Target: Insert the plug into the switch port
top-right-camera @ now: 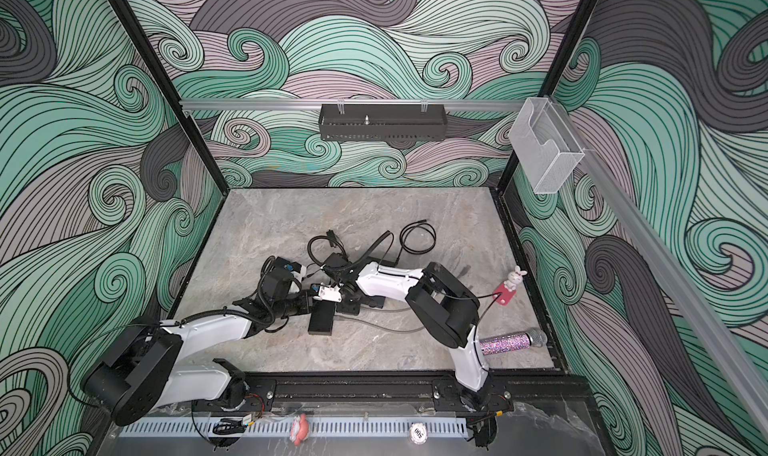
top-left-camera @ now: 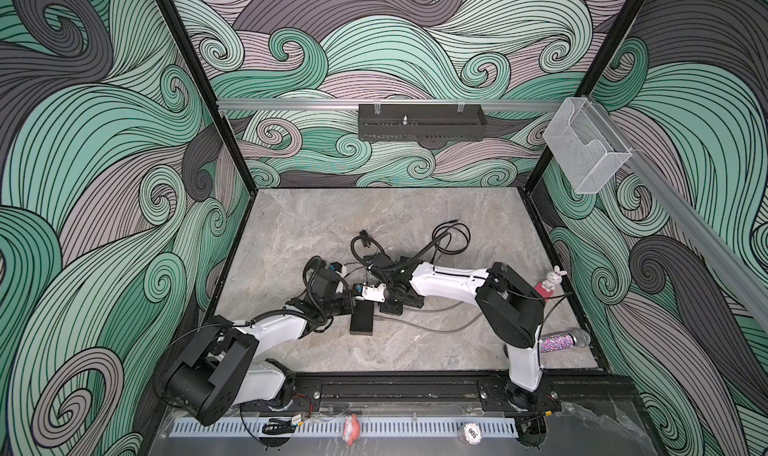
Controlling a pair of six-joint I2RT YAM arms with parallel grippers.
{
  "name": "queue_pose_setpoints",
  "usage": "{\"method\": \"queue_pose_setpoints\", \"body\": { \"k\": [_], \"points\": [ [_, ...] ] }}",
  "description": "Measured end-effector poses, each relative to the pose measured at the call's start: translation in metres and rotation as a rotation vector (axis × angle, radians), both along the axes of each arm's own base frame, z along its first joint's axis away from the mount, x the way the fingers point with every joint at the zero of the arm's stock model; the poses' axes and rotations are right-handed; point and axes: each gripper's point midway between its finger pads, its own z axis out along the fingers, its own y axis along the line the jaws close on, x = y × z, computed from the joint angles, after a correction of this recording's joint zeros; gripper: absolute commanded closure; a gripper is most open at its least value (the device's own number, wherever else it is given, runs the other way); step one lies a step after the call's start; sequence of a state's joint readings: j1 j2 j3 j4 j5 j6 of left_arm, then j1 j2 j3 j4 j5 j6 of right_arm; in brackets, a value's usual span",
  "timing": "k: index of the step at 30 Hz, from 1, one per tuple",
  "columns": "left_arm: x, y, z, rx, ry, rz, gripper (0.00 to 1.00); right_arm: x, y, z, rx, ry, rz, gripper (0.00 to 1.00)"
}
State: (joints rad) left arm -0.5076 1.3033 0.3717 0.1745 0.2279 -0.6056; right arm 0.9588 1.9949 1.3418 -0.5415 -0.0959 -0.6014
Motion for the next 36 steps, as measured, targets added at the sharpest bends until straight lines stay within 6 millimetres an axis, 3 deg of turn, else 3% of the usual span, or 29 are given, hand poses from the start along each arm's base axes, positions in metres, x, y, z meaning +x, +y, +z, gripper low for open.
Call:
{"method": "queue_pose_setpoints", "body": {
  "k": [5,14,22,26,28,30,36],
  "points": [
    [-0.005,0.001,-0.002,0.010,0.018,-0.007,0.72,0.001,0.000,0.000,-0.021,-0.006,0.037,1.00],
    [-0.005,0.001,-0.002,0.011,0.014,-0.007,0.72,-0.004,0.002,0.001,0.012,0.129,-0.308,1.00],
    [-0.004,0.001,0.000,0.020,0.015,-0.003,0.70,-0.005,0.001,0.000,0.015,0.136,-0.357,1.00],
    [-0.007,0.003,0.002,0.061,0.066,-0.001,0.59,-0.009,0.004,0.000,0.052,0.114,-0.332,1.00],
    [-0.012,0.005,0.001,0.089,0.111,-0.004,0.44,-0.013,0.009,0.000,0.086,0.101,-0.319,1.00],
    [-0.021,0.008,-0.002,0.112,0.167,-0.016,0.36,-0.013,0.014,0.001,0.126,0.085,-0.309,1.00],
    [-0.032,0.027,0.006,0.182,0.266,0.022,0.31,-0.010,0.037,0.009,0.250,0.060,-0.278,1.00]
  ]
}}
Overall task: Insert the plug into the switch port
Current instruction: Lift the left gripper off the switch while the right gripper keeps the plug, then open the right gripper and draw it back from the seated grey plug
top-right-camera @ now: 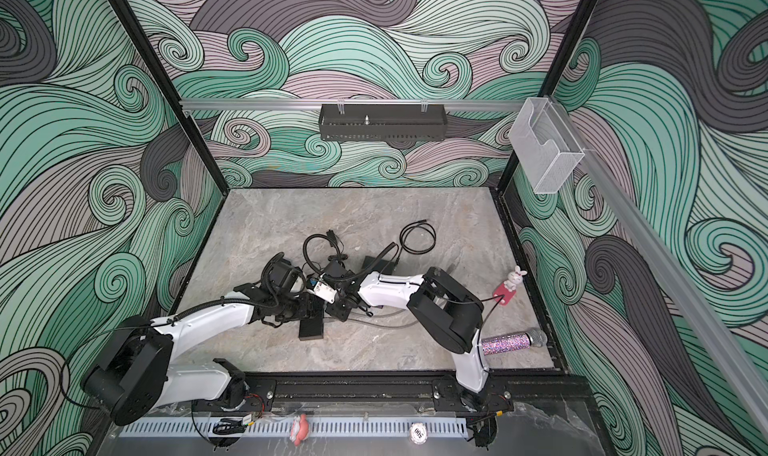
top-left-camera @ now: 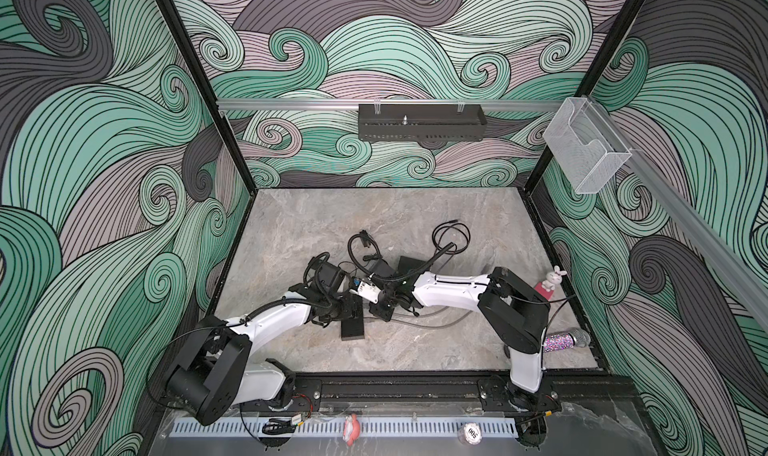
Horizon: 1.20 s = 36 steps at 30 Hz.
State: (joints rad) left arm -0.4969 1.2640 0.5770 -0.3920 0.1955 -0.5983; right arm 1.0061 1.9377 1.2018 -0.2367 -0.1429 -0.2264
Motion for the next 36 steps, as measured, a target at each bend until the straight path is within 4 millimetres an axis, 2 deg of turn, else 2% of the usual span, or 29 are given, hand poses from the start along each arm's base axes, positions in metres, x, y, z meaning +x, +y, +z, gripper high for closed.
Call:
{"method": "queue_pose_setpoints", "body": {
  "k": [3,7,11,14,19,23,28,33,36],
  "points": [
    [-0.001,0.018,0.024,0.020,-0.049,0.050,0.29,-0.001,0.017,0.013,0.072,-0.025,0.016,0.98],
    [0.002,0.031,0.091,-0.032,-0.245,0.096,0.26,-0.003,0.037,0.033,0.153,-0.033,0.004,1.00],
    [-0.006,0.039,0.154,-0.102,-0.414,0.113,0.25,-0.001,0.059,0.058,0.244,-0.038,-0.008,1.00],
    [-0.011,0.042,0.184,-0.137,-0.478,0.119,0.24,-0.008,0.067,0.062,0.271,-0.025,-0.010,1.00],
    [-0.027,0.047,0.191,-0.162,-0.498,0.110,0.26,-0.017,0.074,0.055,0.263,0.023,-0.048,1.00],
    [-0.039,0.050,0.201,-0.195,-0.542,0.100,0.27,-0.014,0.079,0.046,0.231,0.039,-0.116,1.00],
    [-0.042,0.048,0.203,-0.210,-0.546,0.085,0.27,-0.005,0.082,0.029,0.176,0.040,-0.207,1.00],
    [-0.045,0.046,0.204,-0.225,-0.548,0.070,0.27,-0.003,0.073,0.006,0.108,0.053,-0.263,0.99],
    [-0.046,0.044,0.205,-0.229,-0.548,0.059,0.27,-0.004,0.070,0.002,0.097,0.065,-0.277,0.97]
  ]
}}
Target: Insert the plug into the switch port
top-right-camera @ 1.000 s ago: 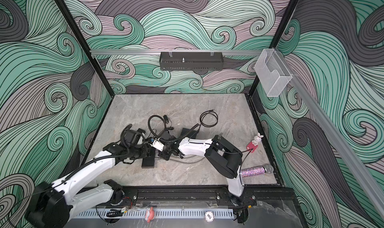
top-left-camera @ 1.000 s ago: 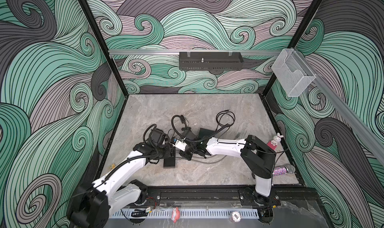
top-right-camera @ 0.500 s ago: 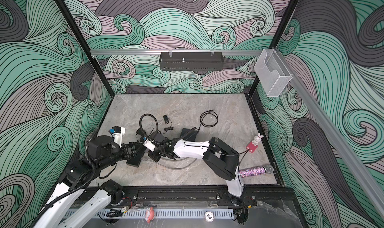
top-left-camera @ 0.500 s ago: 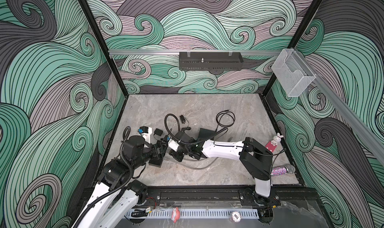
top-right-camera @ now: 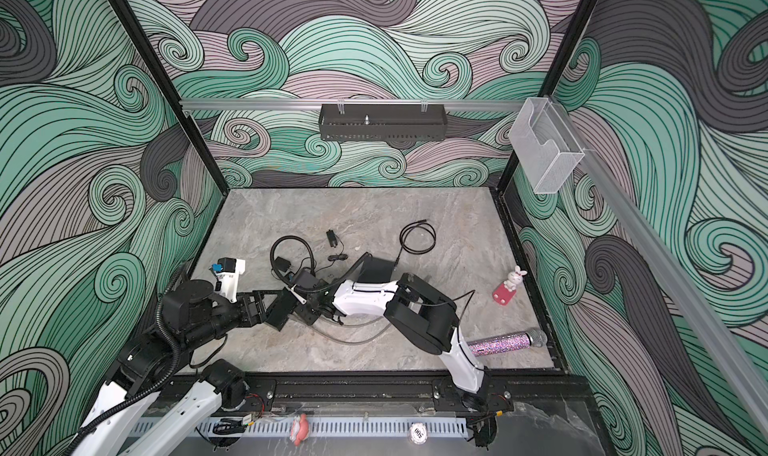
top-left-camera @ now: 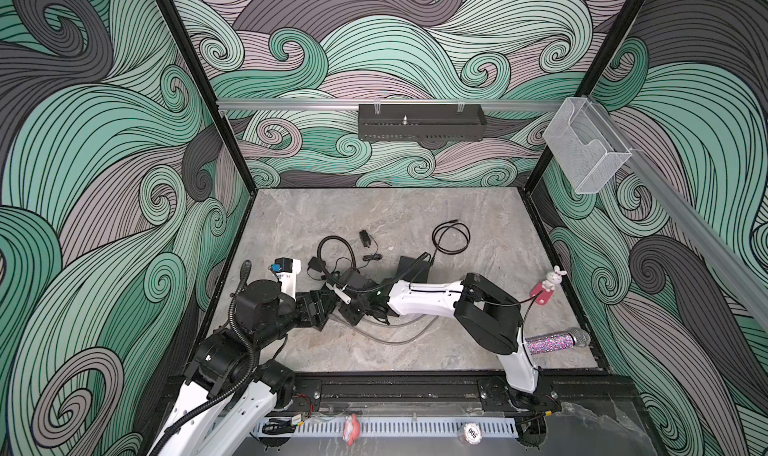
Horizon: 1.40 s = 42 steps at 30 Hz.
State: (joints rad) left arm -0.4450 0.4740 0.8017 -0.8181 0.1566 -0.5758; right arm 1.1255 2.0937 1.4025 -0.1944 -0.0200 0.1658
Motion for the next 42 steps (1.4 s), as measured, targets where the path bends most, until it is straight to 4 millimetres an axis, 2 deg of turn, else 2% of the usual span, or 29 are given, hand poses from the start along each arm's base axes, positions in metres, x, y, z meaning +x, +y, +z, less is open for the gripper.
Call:
{"method": "queue_pose_setpoints", "body": {
  "k": [4,5,7,9,10,13,14,16,18,19,22,24,27,31,34,37,38,42],
  "points": [
    [-0.001,-0.002,0.000,0.000,0.002,-0.012,0.28,-0.005,-0.004,-0.009,-0.002,0.008,-0.004,0.91],
    [-0.001,-0.002,0.000,0.000,0.001,-0.014,0.28,-0.007,-0.006,-0.012,-0.006,0.009,-0.005,0.85],
    [-0.001,-0.002,-0.001,0.001,0.001,-0.014,0.29,-0.011,-0.007,-0.010,0.001,0.008,-0.005,0.64],
    [-0.001,-0.002,-0.003,0.003,0.005,-0.015,0.29,-0.015,-0.010,-0.008,0.001,0.010,-0.001,0.47],
    [-0.001,-0.003,-0.003,0.003,0.007,-0.019,0.29,-0.017,-0.013,-0.006,-0.002,0.005,0.004,0.42],
    [-0.003,-0.009,-0.003,-0.008,0.011,-0.061,0.29,-0.024,-0.027,0.008,-0.002,-0.021,0.011,0.38],
    [-0.005,-0.012,-0.003,-0.017,0.010,-0.080,0.27,-0.025,-0.033,0.018,0.004,-0.037,0.011,0.38],
    [-0.008,-0.017,-0.003,-0.035,0.002,-0.112,0.15,-0.027,-0.047,0.045,0.031,-0.080,0.005,0.35],
    [-0.012,-0.020,-0.004,-0.052,-0.008,-0.137,0.09,-0.028,-0.061,0.084,0.089,-0.136,-0.001,0.35],
    [-0.013,-0.021,-0.004,-0.057,-0.014,-0.143,0.02,-0.029,-0.067,0.102,0.121,-0.156,-0.008,0.35],
    [-0.013,-0.023,-0.003,-0.065,-0.018,-0.151,0.01,-0.038,-0.094,0.158,0.243,-0.217,-0.031,0.31],
    [-0.012,-0.023,-0.004,-0.064,-0.018,-0.151,0.01,-0.047,-0.118,0.185,0.317,-0.240,-0.050,0.28],
    [-0.010,-0.024,-0.004,-0.063,-0.018,-0.151,0.02,-0.062,-0.154,0.205,0.389,-0.249,-0.077,0.26],
    [-0.009,-0.022,-0.005,-0.058,-0.017,-0.141,0.04,-0.076,-0.195,0.207,0.436,-0.240,-0.128,0.21],
    [-0.007,-0.020,-0.007,-0.049,-0.013,-0.126,0.10,-0.083,-0.220,0.195,0.440,-0.234,-0.162,0.19],
    [-0.002,-0.020,-0.012,-0.037,-0.002,-0.113,0.10,-0.087,-0.241,0.180,0.450,-0.223,-0.194,0.08],
    [0.001,-0.021,-0.016,-0.034,0.008,-0.112,0.10,-0.088,-0.247,0.176,0.455,-0.220,-0.206,0.02],
    [0.022,-0.030,-0.041,-0.022,0.067,-0.094,0.09,-0.084,-0.265,0.159,0.465,-0.221,-0.252,0.01]
  ]
}}
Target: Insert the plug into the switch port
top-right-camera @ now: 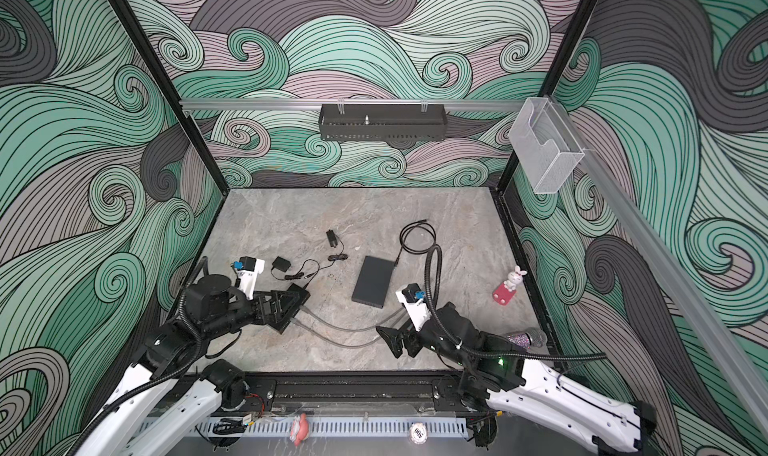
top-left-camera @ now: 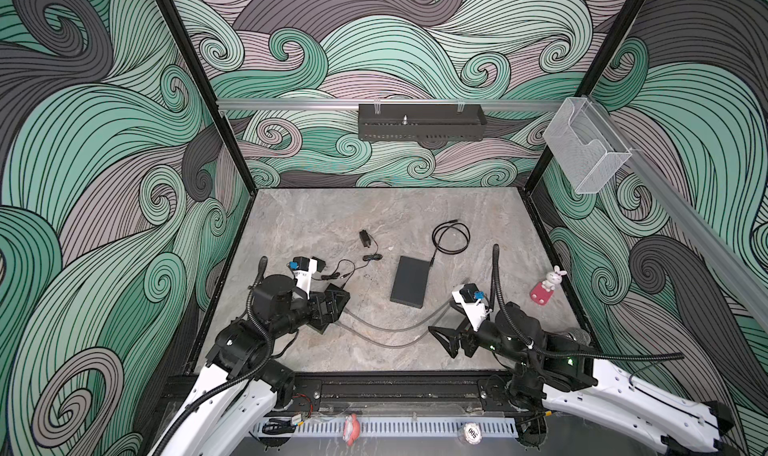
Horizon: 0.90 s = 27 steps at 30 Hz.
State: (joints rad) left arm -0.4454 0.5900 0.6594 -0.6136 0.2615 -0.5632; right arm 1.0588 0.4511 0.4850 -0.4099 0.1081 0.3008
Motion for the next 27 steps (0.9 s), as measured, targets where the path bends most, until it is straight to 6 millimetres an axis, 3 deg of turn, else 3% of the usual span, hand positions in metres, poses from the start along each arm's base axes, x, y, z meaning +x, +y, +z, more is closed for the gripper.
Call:
{"method": "queue_pose_setpoints", "body": {
  "k": [3,8,11,13,17,19,22,25,27],
  "points": [
    [0.023,-0.006,-0.018,0.021,0.037,0.035,0.08,0.006,-0.006,-0.009,-0.012,0.021,-0.029,0.00],
    [0.084,-0.011,-0.030,0.096,0.004,0.129,0.08,0.013,-0.008,-0.019,-0.046,0.056,-0.052,0.00],
    [0.138,-0.021,-0.012,0.138,-0.066,0.180,0.09,0.016,-0.007,-0.028,-0.087,0.077,-0.056,0.01],
    [0.180,-0.032,0.008,0.114,-0.107,0.200,0.21,0.023,-0.009,-0.032,-0.112,0.096,-0.082,0.01],
    [0.255,-0.030,0.041,-0.014,-0.242,0.295,0.21,0.043,-0.012,-0.033,-0.126,0.127,-0.151,0.01],
    [0.273,-0.026,0.038,-0.038,-0.273,0.341,0.20,0.050,-0.015,-0.034,-0.116,0.153,-0.185,0.01],
    [0.293,-0.044,0.030,-0.004,-0.265,0.336,0.16,0.056,-0.016,-0.035,-0.085,0.213,-0.211,0.01],
    [0.300,-0.069,0.046,0.034,-0.292,0.304,0.13,0.053,-0.013,-0.038,-0.046,0.254,-0.201,0.01],
    [0.292,-0.075,0.061,0.026,-0.332,0.314,0.12,0.048,-0.012,-0.043,-0.020,0.269,-0.191,0.01]
  ]
}}
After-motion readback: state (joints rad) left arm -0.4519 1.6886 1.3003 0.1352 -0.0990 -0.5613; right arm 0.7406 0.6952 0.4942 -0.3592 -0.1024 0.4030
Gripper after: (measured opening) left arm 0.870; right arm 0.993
